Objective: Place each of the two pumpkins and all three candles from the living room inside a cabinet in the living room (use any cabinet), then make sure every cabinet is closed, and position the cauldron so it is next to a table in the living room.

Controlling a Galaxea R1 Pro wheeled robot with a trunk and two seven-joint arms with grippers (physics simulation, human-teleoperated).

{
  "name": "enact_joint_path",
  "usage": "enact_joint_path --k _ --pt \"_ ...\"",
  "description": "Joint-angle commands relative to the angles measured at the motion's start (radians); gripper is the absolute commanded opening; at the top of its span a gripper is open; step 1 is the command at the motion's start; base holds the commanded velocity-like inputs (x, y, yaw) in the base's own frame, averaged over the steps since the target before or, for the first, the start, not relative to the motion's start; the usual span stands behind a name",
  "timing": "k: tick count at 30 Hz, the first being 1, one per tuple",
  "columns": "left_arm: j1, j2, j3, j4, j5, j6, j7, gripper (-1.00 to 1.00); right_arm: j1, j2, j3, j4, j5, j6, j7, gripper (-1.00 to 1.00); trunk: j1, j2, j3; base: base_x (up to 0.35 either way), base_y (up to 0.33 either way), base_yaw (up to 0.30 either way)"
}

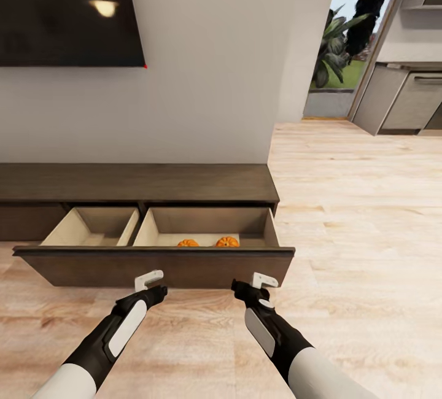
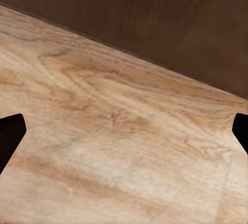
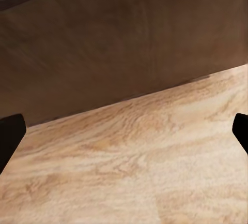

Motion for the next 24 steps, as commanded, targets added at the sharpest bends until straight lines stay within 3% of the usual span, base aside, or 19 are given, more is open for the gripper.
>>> enact_joint_path --k 1,8,15,20,24 --pt "0.000 0.000 0.000 0.000 0.000 0.000 0.000 1.00 0.000 0.000 0.000 0.000 0.000 -0.002 -0.001 1.00 0.004 -0.007 -0.003 0.000 0.000 0.000" --pt "0.002 -0.001 -0.021 0.000 -0.006 -0.057 -0.001 1.00 0.001 0.000 0.002 0.000 0.010 -0.007 -0.001 1.00 0.031 -0.056 -0.025 0.000 0.000 0.000" --pt "0.008 -0.001 -0.047 0.000 -0.013 -0.076 -0.001 1.00 0.001 0.000 -0.003 0.000 0.127 -0.042 -0.002 1.00 0.058 -0.105 -0.047 0.000 0.000 0.000" --pt "0.015 -0.002 -0.052 0.000 -0.027 -0.140 -0.002 1.00 0.001 0.000 -0.004 0.000 0.139 -0.048 -0.002 1.00 0.077 -0.140 -0.063 0.000 0.000 0.000" --pt "0.016 -0.001 -0.087 0.000 -0.055 -0.170 -0.002 1.00 0.001 0.000 -0.004 0.000 0.140 -0.048 -0.002 1.00 0.081 -0.147 -0.066 0.000 0.000 0.000"
